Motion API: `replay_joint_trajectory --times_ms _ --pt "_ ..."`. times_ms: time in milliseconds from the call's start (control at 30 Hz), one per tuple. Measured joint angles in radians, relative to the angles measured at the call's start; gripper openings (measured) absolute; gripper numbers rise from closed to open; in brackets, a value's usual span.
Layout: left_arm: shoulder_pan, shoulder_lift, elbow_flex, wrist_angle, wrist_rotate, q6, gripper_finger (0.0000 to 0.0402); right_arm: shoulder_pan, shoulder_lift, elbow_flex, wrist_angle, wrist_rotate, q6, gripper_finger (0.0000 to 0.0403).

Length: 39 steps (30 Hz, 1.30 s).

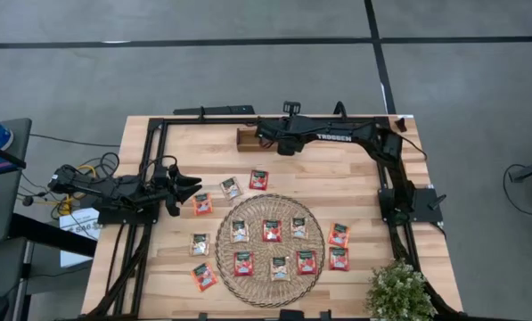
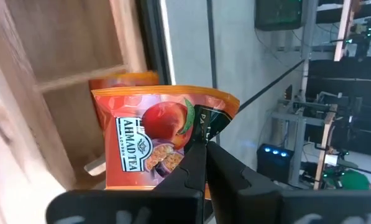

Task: Pick & Place Tea
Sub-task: Put the orange tea bag into the right section of the wooden organizer

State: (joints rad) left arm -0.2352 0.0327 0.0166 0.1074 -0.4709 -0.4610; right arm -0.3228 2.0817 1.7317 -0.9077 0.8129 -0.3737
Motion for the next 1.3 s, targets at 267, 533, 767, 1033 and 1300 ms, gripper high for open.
replay_joint_trajectory --times_ms 267,533,767,1033,1300 --pt "0.000 0.000 0.000 0.000 0.000 0.000 0.0138 -0.034 0.000 -0.039 0.110 -0.017 -0.066 0.0000" --pt "0.000 0.000 0.000 0.000 0.000 0.000 0.0138 -0.041 0.001 -0.128 0.213 -0.027 -0.125 0.0000" --pt "0.000 0.000 0.000 0.000 -0.002 0.000 0.0138 -0.056 0.001 -0.151 0.270 -0.028 -0.158 0.0000" --pt "0.000 0.000 0.000 0.000 -0.004 0.000 0.0138 -0.080 0.001 -0.151 0.274 -0.029 -0.160 0.0000" --pt "0.000 0.000 0.000 0.000 -0.004 0.000 0.0138 -0.079 0.001 -0.151 0.276 -0.068 -0.159 0.0000"
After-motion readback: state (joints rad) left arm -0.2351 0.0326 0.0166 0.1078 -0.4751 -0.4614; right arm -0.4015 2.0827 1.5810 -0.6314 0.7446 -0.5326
